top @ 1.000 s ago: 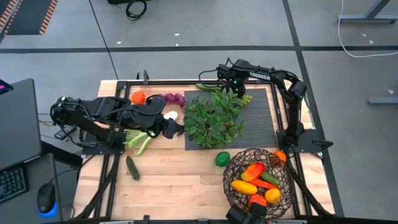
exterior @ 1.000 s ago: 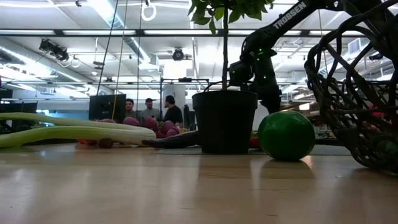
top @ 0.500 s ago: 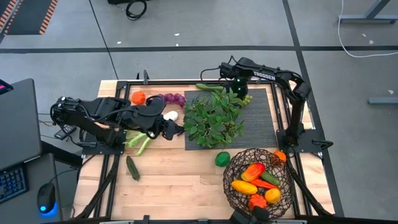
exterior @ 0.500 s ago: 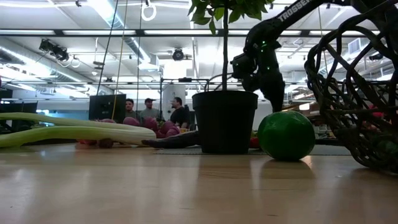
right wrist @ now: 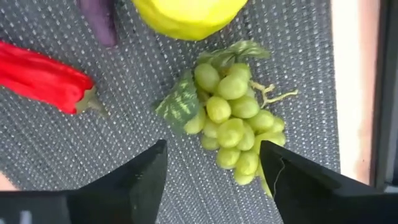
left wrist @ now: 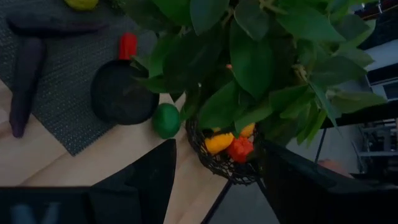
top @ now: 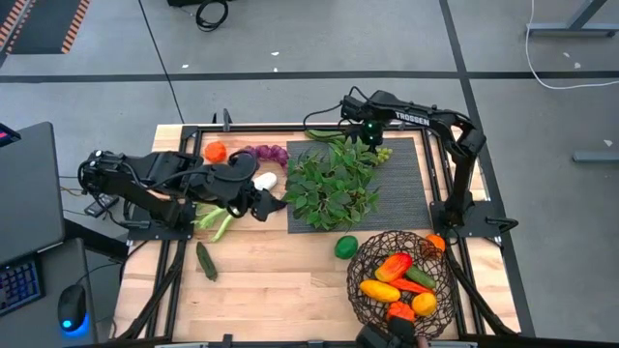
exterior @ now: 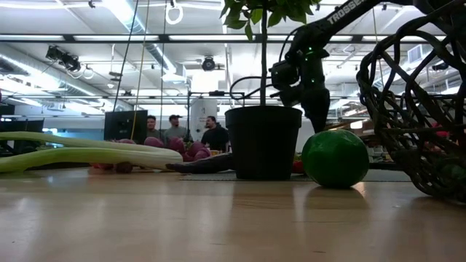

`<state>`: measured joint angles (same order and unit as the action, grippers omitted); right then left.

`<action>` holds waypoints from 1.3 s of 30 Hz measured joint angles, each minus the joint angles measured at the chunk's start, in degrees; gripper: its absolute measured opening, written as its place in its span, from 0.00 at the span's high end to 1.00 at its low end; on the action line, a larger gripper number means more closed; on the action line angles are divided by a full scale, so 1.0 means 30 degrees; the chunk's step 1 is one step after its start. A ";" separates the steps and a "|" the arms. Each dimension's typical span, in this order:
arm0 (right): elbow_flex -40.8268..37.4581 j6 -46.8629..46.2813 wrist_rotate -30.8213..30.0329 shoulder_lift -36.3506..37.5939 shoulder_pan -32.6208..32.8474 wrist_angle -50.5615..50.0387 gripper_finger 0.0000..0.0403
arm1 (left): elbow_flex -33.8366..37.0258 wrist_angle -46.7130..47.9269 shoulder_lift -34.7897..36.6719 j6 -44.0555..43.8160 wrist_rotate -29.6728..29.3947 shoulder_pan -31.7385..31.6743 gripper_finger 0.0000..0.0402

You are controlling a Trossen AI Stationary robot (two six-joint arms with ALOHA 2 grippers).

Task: Build produce basket
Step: Put the green grapes into the brown wire basket

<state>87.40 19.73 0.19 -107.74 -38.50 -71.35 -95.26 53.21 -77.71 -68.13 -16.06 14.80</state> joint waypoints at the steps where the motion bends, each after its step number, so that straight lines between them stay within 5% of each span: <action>1: -0.0129 -0.0002 0.0000 0.0005 -0.0008 0.0035 0.34 | 0.0000 -0.0004 0.0000 -0.0047 0.0002 0.0076 0.42; 23: -0.1618 0.0215 -0.0204 0.0000 -0.0239 0.1204 0.35 | 0.0000 0.0007 0.0000 -0.0242 0.0010 0.0286 0.42; 39: -0.2172 0.1601 0.0134 0.0000 -0.1440 0.3171 0.53 | -0.0005 0.0031 0.0000 -0.1067 0.0296 0.0286 0.42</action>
<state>80.88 24.53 0.59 -107.74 -42.82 -61.84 -95.28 53.30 -77.71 -71.34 -15.17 15.66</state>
